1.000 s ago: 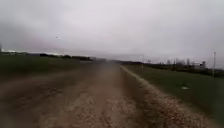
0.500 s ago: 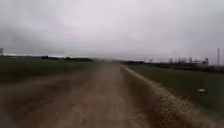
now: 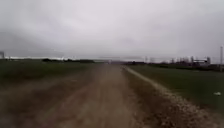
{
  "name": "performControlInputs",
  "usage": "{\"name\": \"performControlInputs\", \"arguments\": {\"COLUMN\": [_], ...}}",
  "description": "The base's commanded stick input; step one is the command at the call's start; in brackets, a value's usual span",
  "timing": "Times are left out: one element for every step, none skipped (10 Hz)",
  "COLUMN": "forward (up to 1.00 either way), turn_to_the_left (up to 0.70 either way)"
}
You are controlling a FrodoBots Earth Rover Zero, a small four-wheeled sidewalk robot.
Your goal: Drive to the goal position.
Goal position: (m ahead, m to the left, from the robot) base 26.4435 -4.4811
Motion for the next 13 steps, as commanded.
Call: {"name": "performControlInputs", "arguments": {"forward": [0.85,0.85,0.85,0.85,0.85,0.85,0.85,0.85,0.85,0.85,0.85,0.85,0.85], "turn_to_the_left": [-0.34,-0.29,-0.06,0.00,0.00,0.00,0.00,0.00,0.00,0.00,-0.02,-0.03,-0.03]}}
